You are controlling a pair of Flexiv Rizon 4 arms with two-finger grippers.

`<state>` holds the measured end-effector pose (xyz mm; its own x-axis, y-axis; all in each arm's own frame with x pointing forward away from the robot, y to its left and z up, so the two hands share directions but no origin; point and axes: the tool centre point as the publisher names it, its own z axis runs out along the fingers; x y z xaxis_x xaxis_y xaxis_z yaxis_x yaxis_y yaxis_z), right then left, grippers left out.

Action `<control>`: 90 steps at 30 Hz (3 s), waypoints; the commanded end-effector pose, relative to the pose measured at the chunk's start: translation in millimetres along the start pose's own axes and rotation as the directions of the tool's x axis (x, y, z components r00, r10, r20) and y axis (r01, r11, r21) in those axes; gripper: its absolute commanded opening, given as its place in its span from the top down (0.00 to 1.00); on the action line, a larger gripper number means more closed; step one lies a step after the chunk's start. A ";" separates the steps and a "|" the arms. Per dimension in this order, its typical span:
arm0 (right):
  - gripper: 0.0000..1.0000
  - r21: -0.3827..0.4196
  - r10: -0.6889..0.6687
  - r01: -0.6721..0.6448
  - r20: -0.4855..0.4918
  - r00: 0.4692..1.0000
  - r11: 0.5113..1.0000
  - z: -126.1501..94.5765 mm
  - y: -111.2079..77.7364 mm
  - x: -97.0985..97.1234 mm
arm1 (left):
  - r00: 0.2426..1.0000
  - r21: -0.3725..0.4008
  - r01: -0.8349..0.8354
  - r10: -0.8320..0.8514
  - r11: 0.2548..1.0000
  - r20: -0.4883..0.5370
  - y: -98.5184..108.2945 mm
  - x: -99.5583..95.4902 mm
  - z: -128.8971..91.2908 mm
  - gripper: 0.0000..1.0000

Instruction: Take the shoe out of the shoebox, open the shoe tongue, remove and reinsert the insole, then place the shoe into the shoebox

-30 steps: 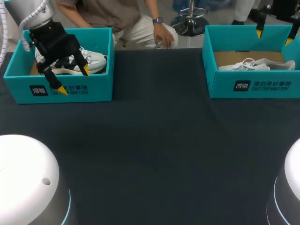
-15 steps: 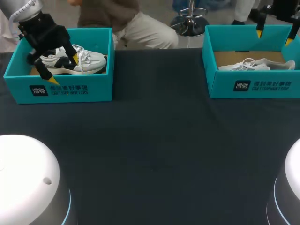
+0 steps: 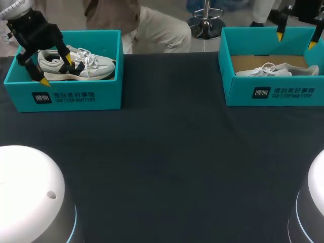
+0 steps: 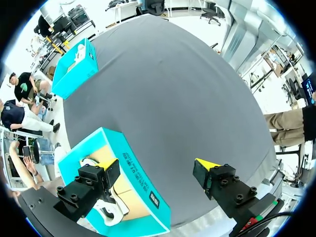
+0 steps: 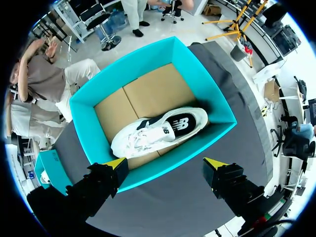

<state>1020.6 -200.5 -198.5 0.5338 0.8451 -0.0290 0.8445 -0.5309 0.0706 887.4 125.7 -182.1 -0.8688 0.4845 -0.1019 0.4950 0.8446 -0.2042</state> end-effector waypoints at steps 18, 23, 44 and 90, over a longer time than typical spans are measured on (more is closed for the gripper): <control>0.00 -0.002 0.000 0.000 -0.002 1.000 1.000 -0.1 -0.9 -0.7 | 0.998 -0.112 0.046 -0.040 0.993 0.055 129.3 -32.3 3.2 0.00; 0.00 -0.002 0.000 0.000 -0.002 1.000 1.000 -0.1 -0.9 -0.7 | 0.996 -0.129 0.068 -0.060 0.989 0.065 164.0 -34.7 10.3 0.00; 0.00 -0.002 0.000 0.000 -0.002 1.000 1.000 -0.1 -0.9 -0.7 | 0.994 -0.102 0.053 -0.043 0.993 0.103 203.5 -43.1 20.4 0.00; 0.00 -0.002 0.000 0.000 -0.002 1.000 1.000 -0.1 -0.9 -0.7 | 0.746 -0.130 -0.661 0.666 0.739 -0.002 255.1 -43.1 17.4 0.00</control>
<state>1020.4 -200.5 -198.4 0.5337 0.8452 -0.0289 0.8445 -0.5308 0.0710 1042.1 304.7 -244.5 -0.5358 0.8207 -0.1985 0.8257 0.5584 0.0800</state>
